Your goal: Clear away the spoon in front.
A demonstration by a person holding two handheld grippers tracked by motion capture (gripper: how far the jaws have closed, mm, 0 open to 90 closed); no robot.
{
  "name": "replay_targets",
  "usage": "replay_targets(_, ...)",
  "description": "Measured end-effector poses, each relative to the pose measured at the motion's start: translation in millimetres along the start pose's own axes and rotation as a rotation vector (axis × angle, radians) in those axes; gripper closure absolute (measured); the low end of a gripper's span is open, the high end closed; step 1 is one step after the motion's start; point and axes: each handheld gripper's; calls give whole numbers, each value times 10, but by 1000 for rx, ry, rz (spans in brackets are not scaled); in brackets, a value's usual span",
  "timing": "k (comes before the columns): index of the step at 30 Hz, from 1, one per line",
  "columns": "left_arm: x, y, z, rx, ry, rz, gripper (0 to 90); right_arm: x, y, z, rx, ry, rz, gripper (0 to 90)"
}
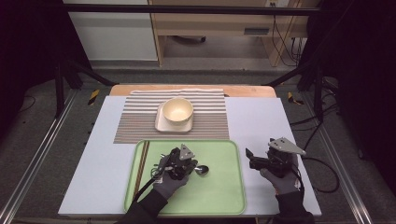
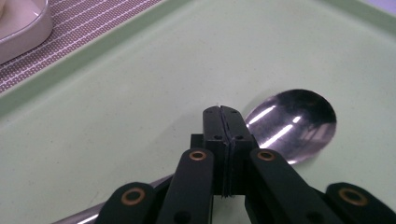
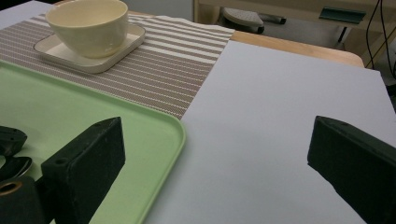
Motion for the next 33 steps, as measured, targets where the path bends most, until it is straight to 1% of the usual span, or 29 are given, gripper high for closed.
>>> replay_targets(3, 29, -21, -43, 13, 9, 18, 893, -1, 0, -1, 0, -1, -1, 43)
replay_targets(5, 64, -27, -77, 20, 7, 37, 893, -1, -3, -1, 1, -1, -2, 43)
replay_targets(8, 132, -28, -129, 38, -4, 38, 892, 1, -5, 1, 1, -1, 1, 43)
replay_targets(10, 164, -29, -174, 38, 2, 44, 893, 1, -5, 2, 3, 0, -1, 43)
replay_targets(15, 257, -17, -273, 40, 7, 43, 892, 2, -2, 4, 5, 0, -3, 43)
replay_targets(18, 308, 2, -328, 48, 10, 50, 892, 4, -2, 5, 4, 0, -6, 43)
replay_targets(20, 334, 15, -355, 53, 11, 55, 892, 2, 7, 2, -1, 6, 8, 43)
replay_targets(21, 357, 23, -379, 55, 14, 55, 892, 7, 1, 10, 4, 4, -2, 43)
replay_targets(23, 392, 36, -421, 52, 17, 60, 892, 9, 5, 12, 7, 5, -5, 43)
replay_targets(25, 443, 61, -472, 53, 18, 54, 892, 6, 3, 11, 5, 3, -3, 43)
replay_targets(28, 498, 99, -528, 44, 19, 53, 892, 7, 1, 10, 7, 5, -4, 43)
replay_targets(33, 576, 149, -610, 36, 23, 36, 891, 5, 4, 8, 6, 3, -3, 43)
Point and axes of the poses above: each handheld gripper's, and its own axes: z roughly forward along the jaws, x roughly out of its underside, y roughly to its left, and after that the axes turned 2 degrees about z, right-handed
